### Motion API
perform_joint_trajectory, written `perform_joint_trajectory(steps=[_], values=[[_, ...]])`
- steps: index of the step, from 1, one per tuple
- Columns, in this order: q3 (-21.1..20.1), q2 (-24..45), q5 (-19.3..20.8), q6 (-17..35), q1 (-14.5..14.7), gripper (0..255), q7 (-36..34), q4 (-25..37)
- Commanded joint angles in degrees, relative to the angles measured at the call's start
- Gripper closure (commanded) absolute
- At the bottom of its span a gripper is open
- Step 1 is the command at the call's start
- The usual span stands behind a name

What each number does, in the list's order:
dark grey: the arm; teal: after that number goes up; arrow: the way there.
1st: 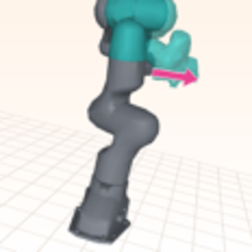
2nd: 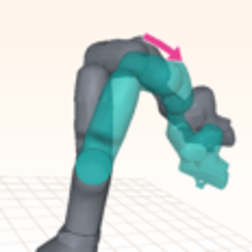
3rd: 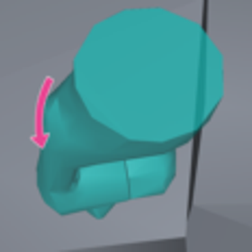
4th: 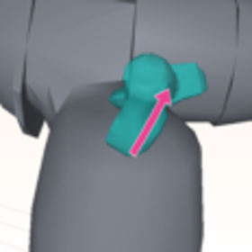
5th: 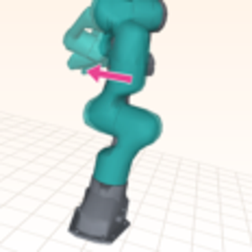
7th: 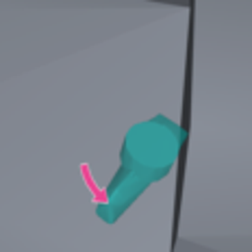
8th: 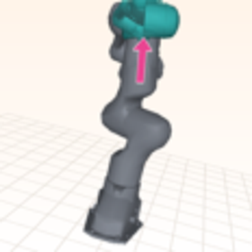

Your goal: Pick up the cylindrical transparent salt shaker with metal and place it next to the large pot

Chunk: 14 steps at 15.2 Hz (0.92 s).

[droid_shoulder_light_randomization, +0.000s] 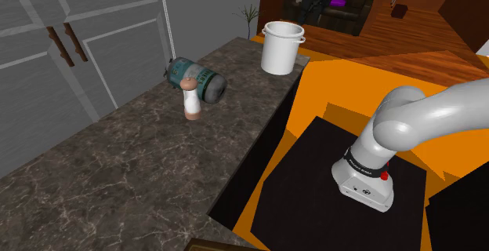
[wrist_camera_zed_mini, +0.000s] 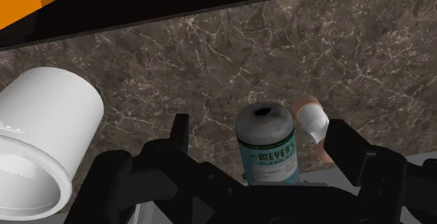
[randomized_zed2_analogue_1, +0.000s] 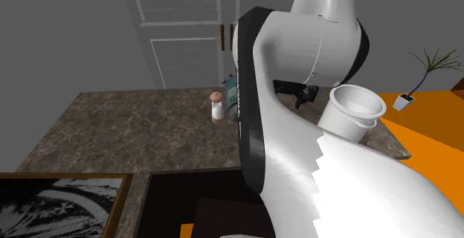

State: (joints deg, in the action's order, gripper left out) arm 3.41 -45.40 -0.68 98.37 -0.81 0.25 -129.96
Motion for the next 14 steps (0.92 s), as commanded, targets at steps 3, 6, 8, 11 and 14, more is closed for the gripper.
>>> perform_joint_trajectory(steps=[3,6,8,11,14], values=[[-1.5,2.2,-0.4,3.2,0.6,0,-1.1,-0.8],[-3.7,5.9,-0.9,7.8,1.5,0,-2.7,-1.5],[-5.2,8.7,-1.1,10.8,2.0,0,-3.9,-1.6],[-7.5,13.2,-1.1,15.2,2.7,0,-5.6,-1.2],[-9.7,18.1,-0.8,19.2,3.1,0,-7.5,-0.1]])
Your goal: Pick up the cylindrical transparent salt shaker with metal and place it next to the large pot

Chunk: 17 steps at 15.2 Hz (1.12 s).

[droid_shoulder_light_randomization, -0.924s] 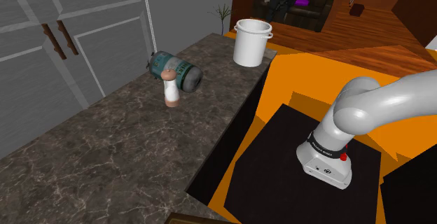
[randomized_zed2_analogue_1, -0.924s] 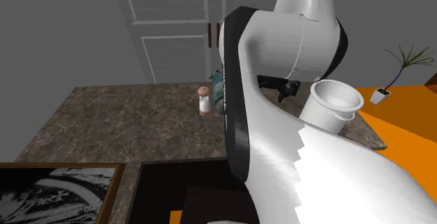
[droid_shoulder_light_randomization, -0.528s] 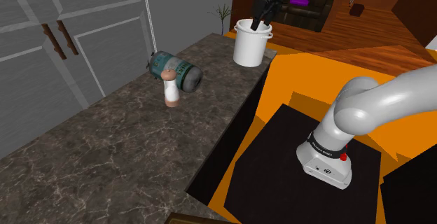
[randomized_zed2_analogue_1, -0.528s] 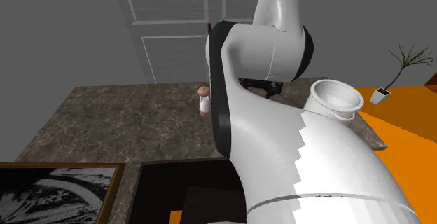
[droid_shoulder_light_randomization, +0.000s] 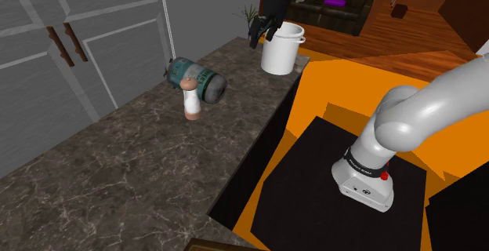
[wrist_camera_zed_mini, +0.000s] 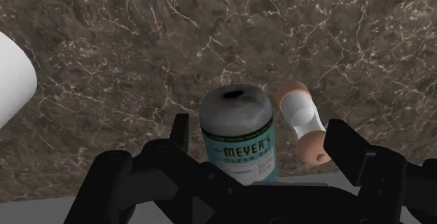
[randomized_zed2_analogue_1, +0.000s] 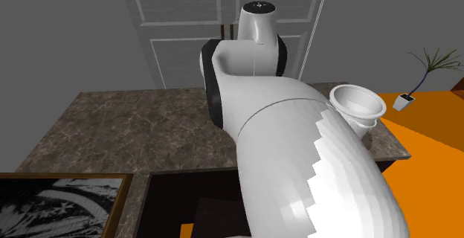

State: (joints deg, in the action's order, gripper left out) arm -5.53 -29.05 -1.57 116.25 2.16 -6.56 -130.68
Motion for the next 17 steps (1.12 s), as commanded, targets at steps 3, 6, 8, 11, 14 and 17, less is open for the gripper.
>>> perform_joint_trajectory(steps=[3,6,8,11,14,17], values=[[-3.0,7.1,1.0,5.1,0.5,0,-2.7,2.3],[-5.1,12.7,2.6,8.3,0.8,0,-5.1,4.6],[-6.5,16.6,3.9,10.2,0.9,0,-6.8,6.5],[-8.3,22.6,6.6,12.6,1.3,0,-9.6,9.9],[-9.7,28.8,9.9,14.3,2.0,0,-12.7,14.0],[-10.5,35.2,13.6,15.3,3.2,0,-15.7,18.7]])
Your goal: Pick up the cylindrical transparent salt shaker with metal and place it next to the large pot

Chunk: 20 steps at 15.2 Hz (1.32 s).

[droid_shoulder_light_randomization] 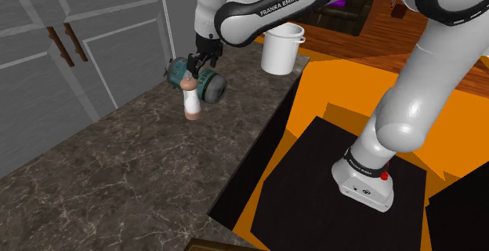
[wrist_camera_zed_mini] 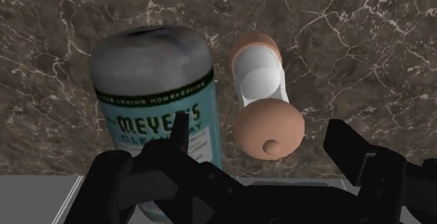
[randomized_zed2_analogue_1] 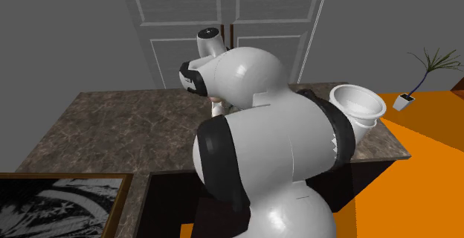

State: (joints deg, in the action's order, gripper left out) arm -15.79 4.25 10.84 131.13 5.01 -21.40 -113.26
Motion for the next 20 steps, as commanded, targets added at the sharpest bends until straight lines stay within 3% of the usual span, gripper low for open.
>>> perform_joint_trajectory(steps=[1,3,11,19,20], values=[[-0.3,4.1,2.4,0.7,0.8,0,-1.8,3.0],[-0.4,8.5,4.8,0.8,2.0,0,-3.6,6.8],[0.5,12.6,6.9,4.9,2.4,0,-5.0,6.6],[0.5,12.6,6.9,4.9,2.4,0,-4.9,6.6],[0.5,12.6,6.9,4.9,2.4,255,-4.9,6.6]])
